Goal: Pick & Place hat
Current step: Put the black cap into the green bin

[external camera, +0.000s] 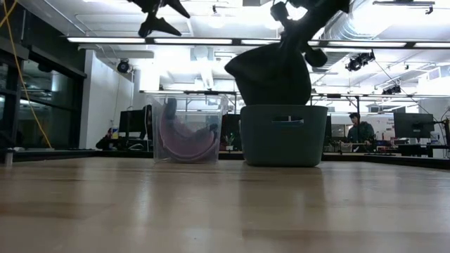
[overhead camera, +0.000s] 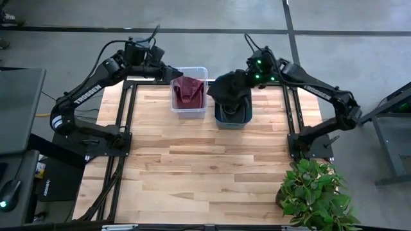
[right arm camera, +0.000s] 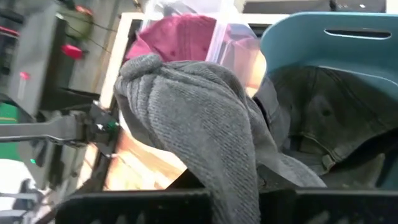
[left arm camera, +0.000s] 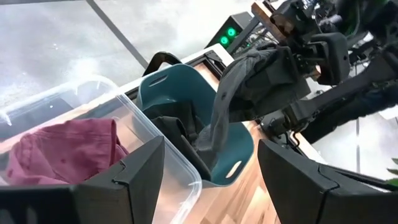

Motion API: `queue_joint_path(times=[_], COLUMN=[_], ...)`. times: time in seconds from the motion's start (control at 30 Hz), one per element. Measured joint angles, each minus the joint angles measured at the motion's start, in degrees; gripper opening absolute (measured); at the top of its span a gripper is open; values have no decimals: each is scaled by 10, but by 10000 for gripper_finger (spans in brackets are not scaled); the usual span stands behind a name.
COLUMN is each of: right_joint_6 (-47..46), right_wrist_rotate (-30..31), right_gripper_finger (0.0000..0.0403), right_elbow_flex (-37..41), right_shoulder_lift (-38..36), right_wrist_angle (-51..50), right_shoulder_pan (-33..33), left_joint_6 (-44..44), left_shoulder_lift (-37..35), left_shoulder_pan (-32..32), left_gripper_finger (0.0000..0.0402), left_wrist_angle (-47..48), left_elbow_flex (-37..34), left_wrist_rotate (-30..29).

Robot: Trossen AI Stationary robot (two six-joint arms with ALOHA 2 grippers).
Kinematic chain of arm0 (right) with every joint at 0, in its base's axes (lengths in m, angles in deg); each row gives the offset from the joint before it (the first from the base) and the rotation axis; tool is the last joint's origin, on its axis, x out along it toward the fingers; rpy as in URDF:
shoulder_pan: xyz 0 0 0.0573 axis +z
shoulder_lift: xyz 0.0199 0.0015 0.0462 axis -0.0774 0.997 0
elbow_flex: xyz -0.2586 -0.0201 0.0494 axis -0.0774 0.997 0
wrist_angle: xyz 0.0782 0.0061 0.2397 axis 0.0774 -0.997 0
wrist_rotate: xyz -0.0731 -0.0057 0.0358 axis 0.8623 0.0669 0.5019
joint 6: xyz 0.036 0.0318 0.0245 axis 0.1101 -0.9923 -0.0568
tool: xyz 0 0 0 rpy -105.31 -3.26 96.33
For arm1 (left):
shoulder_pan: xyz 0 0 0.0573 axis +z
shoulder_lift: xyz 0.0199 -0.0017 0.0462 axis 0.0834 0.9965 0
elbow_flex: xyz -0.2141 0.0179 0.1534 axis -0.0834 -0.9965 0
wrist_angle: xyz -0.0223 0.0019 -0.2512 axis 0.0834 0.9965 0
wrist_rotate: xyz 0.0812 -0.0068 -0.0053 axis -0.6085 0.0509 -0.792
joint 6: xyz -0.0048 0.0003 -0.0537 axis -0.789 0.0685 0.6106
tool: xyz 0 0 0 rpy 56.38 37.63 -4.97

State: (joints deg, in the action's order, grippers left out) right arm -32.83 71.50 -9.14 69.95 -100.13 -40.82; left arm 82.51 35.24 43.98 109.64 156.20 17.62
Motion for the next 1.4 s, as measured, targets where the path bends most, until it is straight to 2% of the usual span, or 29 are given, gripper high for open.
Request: queue_joint_path(times=[0.27, 0.4, 0.5, 0.93, 1.4], right_joint_6=[15, 18, 16, -14, -35], right_wrist_rotate=[-27, -44, -79, -87, -106], right_gripper_finger=[0, 0, 0, 0, 0], right_elbow_flex=[-124, -155, -156, -157, -156], right_shoulder_lift=[83, 112, 122, 139, 139], right_wrist_angle=[-136, -215, -211, -199, -150], right_shoulder_pan=[-6, -17, -24, -27, -18], left_joint_6=[-36, -49, -53, -63, -63], left_shoulder_lift=[0, 0, 0, 0, 0], left_shoulder_pan=[40, 51, 52, 51, 51], left_gripper_finger=[241, 241, 241, 241, 241], left_wrist_angle=[7, 9, 10, 12, 21], left_elbow_flex=[0, 0, 0, 0, 0], left_wrist_rotate=[45, 56, 63, 99, 100])
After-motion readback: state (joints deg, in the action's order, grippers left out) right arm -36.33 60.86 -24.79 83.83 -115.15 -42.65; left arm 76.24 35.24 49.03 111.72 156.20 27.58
